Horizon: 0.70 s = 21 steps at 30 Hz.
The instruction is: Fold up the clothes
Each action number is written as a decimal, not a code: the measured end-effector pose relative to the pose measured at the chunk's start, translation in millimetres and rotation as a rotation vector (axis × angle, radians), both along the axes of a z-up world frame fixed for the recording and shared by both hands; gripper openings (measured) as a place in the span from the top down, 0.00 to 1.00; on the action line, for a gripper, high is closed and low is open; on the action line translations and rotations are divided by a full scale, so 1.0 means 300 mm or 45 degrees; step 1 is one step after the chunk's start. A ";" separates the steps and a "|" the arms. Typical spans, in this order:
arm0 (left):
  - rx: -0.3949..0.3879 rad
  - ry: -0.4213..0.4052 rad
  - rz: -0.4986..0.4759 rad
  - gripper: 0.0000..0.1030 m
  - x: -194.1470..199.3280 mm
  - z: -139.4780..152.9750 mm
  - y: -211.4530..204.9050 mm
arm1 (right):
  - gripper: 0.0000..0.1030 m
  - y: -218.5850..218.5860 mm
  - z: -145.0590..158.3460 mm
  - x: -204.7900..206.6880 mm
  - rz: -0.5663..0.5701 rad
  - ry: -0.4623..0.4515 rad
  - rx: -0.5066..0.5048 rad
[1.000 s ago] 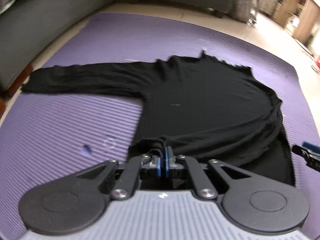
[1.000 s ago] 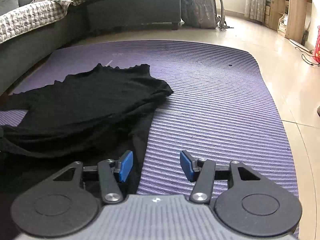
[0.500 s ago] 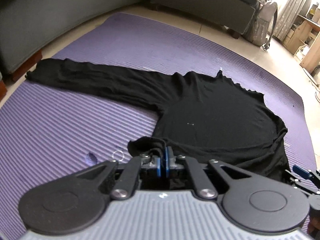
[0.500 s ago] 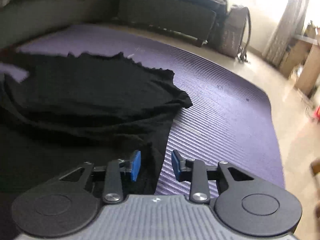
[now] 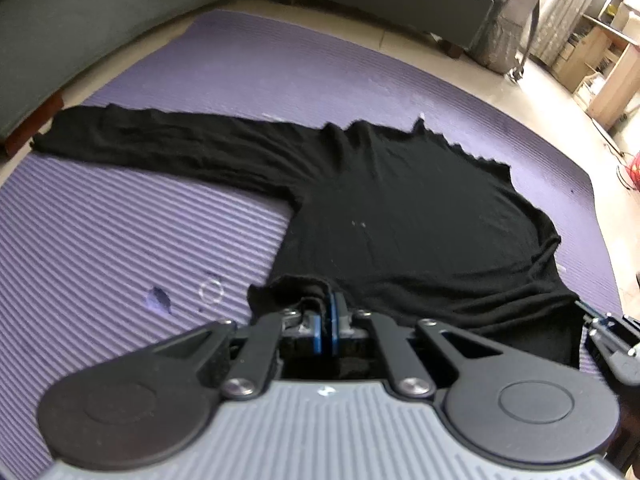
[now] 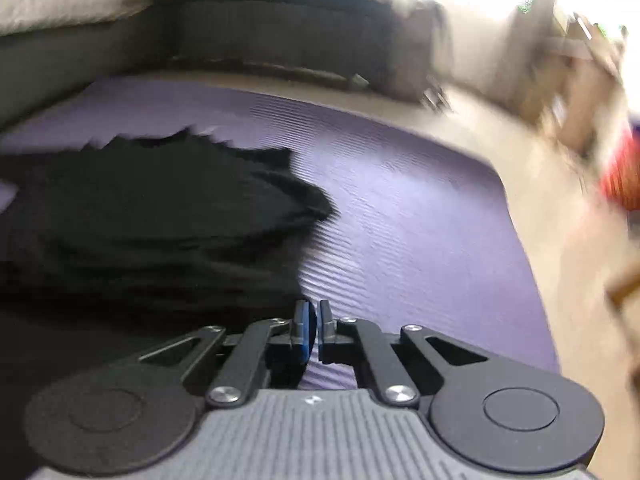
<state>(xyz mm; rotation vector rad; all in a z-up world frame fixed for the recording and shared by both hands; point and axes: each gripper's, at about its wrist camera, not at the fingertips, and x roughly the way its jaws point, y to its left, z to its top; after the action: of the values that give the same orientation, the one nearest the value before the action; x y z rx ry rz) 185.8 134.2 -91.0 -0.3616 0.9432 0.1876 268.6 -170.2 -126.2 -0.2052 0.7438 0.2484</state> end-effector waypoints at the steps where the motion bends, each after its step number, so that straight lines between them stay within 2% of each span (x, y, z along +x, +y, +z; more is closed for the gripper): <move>1: -0.003 0.017 -0.006 0.96 0.002 -0.011 -0.005 | 0.99 -0.018 -0.004 0.006 -0.034 0.022 0.026; 3: -0.019 0.048 -0.014 0.96 0.005 -0.029 -0.011 | 0.98 -0.060 -0.008 0.026 -0.095 0.083 0.111; 5: -0.033 0.076 -0.021 0.96 0.008 -0.046 -0.017 | 0.90 -0.090 0.001 0.049 -0.129 0.126 0.219; 9: -0.019 0.064 -0.024 0.96 0.006 -0.047 -0.023 | 0.86 -0.109 0.033 0.124 -0.153 0.157 0.463; 12: -0.007 0.061 -0.026 0.96 0.011 -0.056 -0.023 | 0.83 -0.086 0.030 0.186 -0.149 0.161 0.478; 14: -0.013 0.055 -0.023 0.96 0.016 -0.065 -0.018 | 0.70 -0.079 0.021 0.222 -0.154 0.176 0.506; 21: -0.025 0.030 -0.024 0.96 0.034 -0.066 -0.014 | 0.70 -0.109 -0.049 0.349 -0.295 0.321 0.828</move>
<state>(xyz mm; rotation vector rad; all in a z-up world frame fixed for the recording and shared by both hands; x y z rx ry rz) 195.9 130.1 -110.9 -0.3694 0.9722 0.1656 373.3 -202.9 -141.0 0.5354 0.8896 0.2858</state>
